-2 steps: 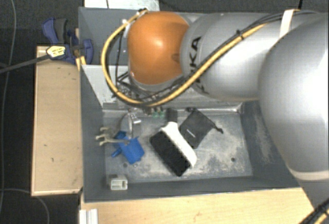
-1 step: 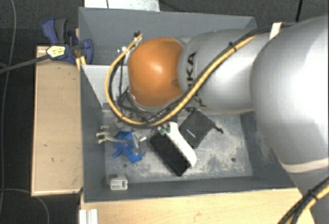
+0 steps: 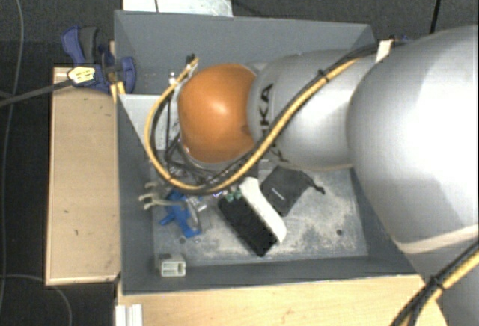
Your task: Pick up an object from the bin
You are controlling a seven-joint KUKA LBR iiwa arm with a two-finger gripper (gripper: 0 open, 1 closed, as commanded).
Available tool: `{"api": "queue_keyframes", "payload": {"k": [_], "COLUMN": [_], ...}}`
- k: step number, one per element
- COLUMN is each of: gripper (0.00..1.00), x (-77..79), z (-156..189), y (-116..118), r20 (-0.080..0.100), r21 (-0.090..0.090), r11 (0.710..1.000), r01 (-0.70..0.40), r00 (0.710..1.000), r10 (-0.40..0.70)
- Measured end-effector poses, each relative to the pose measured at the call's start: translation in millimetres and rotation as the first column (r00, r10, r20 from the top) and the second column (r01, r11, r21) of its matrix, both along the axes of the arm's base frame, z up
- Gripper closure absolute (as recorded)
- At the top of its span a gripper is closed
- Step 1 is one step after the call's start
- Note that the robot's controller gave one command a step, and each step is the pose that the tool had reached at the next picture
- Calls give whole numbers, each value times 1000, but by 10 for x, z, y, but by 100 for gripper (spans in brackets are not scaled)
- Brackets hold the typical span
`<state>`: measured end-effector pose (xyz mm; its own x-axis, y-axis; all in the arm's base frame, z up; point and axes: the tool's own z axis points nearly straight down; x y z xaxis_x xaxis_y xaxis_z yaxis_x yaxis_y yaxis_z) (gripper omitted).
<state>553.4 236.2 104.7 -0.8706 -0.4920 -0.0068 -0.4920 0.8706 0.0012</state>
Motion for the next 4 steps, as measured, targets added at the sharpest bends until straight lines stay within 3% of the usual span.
{"api": "queue_keyframes", "payload": {"k": [1,2,3,4], "gripper": [0,0,0,0], "x": [-46,-85,-117,-125], "z": [321,516,11,164], "y": [-12,-8,-30,-44], "r20": [-6,11,3,-5], "r21": [-2,5,1,-2], "r11": [999,1000,998,989], "r01": [-41,-1,-66,-150], "r00": [999,1000,998,989], "r10": [41,1,66,150]}}
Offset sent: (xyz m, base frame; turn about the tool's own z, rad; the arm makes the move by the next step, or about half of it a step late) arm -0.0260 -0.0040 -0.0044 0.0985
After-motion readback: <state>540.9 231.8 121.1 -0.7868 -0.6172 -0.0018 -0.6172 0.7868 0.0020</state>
